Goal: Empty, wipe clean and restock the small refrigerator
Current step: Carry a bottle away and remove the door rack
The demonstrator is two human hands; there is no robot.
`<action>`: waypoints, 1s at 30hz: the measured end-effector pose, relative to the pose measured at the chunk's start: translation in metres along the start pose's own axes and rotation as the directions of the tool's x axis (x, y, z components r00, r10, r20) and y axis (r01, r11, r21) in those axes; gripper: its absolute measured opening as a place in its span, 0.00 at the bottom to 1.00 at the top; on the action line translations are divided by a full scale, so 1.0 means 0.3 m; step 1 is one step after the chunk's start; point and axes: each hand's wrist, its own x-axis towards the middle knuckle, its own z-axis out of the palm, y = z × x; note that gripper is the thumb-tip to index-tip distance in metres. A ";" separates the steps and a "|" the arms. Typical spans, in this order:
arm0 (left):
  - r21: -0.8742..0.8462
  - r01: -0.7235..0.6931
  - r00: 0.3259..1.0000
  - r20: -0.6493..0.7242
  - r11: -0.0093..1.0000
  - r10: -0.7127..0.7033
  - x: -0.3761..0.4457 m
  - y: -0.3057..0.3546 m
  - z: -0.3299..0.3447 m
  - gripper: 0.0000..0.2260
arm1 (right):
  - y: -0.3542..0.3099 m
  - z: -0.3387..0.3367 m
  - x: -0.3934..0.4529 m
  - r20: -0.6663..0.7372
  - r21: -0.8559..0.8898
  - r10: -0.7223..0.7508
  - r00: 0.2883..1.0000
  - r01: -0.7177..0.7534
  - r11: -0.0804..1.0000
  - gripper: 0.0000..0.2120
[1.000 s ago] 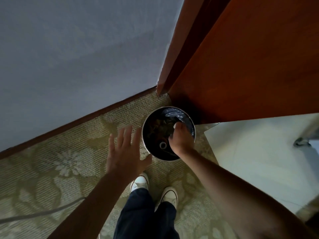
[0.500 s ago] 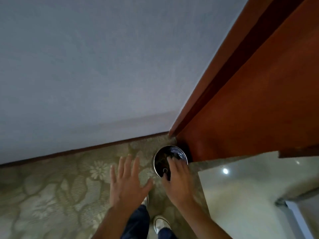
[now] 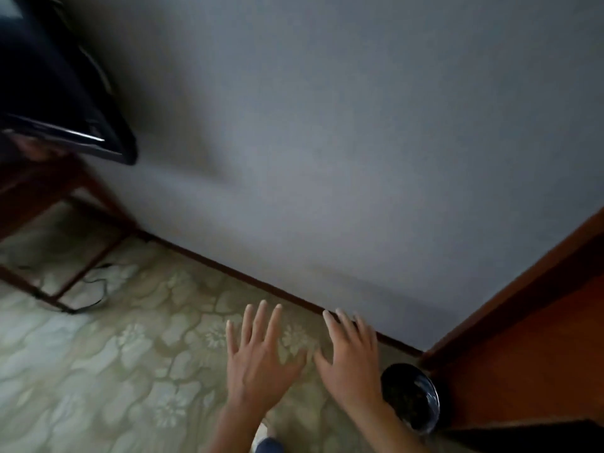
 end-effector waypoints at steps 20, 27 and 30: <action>-0.106 0.719 0.608 -0.383 0.687 -0.696 -0.801 -1.495 -0.544 0.40 | -1.797 0.464 -0.287 0.187 0.189 -0.764 0.617 0.741 0.645 0.34; -0.153 0.809 0.485 -0.371 0.568 -0.792 -0.947 -1.853 -0.634 0.42 | -2.214 0.610 -0.357 0.252 0.280 -0.844 0.474 0.799 0.533 0.37; -0.156 0.829 0.455 -0.369 0.537 -0.810 -0.920 -2.003 -0.660 0.42 | -2.371 0.686 -0.317 0.277 0.296 -0.864 0.420 0.819 0.493 0.38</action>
